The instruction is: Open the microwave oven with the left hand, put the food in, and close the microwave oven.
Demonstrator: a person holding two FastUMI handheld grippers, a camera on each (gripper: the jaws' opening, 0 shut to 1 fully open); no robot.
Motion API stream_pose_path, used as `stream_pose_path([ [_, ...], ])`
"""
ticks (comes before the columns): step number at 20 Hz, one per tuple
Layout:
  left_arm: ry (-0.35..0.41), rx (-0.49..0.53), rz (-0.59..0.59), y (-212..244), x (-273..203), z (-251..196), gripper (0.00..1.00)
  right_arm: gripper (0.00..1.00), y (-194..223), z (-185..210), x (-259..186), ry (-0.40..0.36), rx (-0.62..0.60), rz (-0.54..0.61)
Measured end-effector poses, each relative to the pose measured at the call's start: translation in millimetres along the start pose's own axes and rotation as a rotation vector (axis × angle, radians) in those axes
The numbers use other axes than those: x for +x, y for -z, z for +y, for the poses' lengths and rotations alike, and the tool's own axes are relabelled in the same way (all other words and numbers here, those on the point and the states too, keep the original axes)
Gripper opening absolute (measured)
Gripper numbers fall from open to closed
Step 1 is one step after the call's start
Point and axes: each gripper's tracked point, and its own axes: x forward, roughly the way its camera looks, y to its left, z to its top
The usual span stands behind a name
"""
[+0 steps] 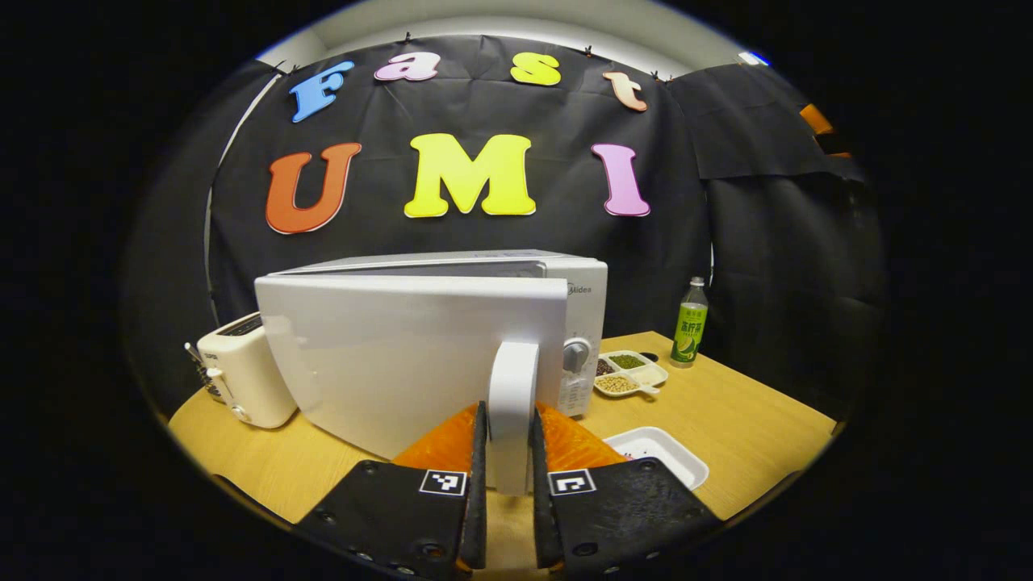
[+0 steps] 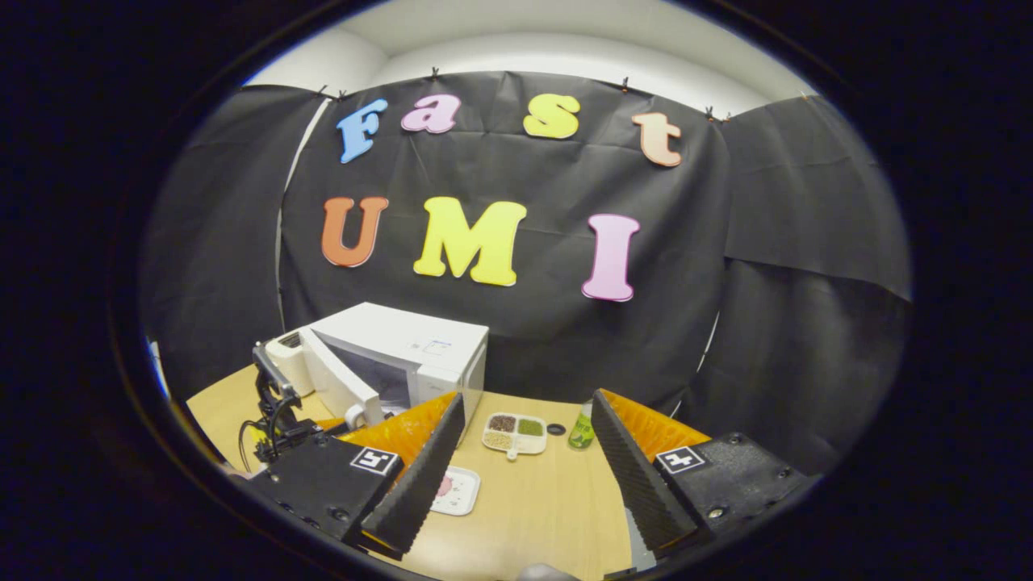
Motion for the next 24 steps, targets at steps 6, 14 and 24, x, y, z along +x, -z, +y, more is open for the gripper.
stream_pose_path([
  [6, -0.104, -0.005, 0.003, 1, -48, 46, 0.98, 1.0, 4, 27, -11, -0.067, 0.01, -0.015],
  [14, -0.175, -0.004, 0.023, 6, -113, 86, 0.97, 0.92, 19, 58, -25, -0.109, 0.04, -0.005],
  [24, -0.337, -0.013, 0.079, 24, -187, 170, 0.96, 1.0, 46, 112, -30, -0.205, 0.078, 0.047],
])
